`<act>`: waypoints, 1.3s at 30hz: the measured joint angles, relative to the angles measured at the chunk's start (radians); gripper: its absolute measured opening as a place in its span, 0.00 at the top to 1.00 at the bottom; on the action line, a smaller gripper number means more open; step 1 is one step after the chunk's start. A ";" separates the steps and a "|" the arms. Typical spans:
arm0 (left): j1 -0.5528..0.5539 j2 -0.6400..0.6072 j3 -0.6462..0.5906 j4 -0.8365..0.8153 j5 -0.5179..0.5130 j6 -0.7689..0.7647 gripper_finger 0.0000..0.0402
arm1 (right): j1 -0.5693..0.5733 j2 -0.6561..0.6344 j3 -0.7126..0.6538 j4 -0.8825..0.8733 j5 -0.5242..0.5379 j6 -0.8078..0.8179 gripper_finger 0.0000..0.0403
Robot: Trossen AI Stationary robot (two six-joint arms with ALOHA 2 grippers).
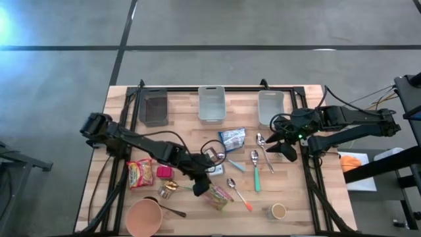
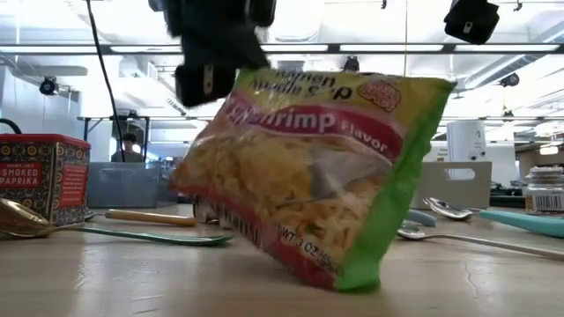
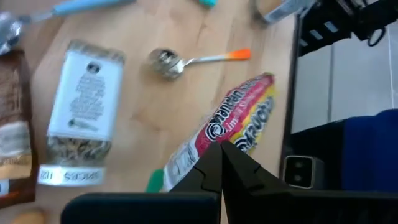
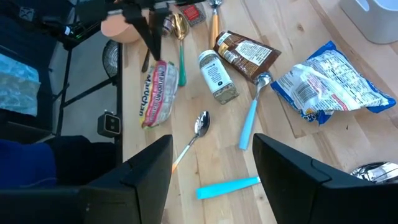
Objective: Pick & Place Food Item
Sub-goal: Put the green noodle pack into the black bin
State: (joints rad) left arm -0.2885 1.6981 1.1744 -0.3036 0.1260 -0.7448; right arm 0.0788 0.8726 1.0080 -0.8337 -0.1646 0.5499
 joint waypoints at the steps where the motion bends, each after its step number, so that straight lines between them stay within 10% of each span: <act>1: -0.001 0.000 0.026 -0.036 -0.013 0.009 1.00 | 0.000 0.000 0.000 0.000 0.000 0.000 0.46; 39: 0.099 -0.125 0.444 -0.630 -0.293 0.060 1.00 | 0.000 0.000 0.000 0.000 0.002 -0.008 0.46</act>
State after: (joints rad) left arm -0.1900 1.5734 1.6182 -0.9340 -0.1675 -0.6847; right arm 0.0789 0.8726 1.0080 -0.8337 -0.1623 0.5419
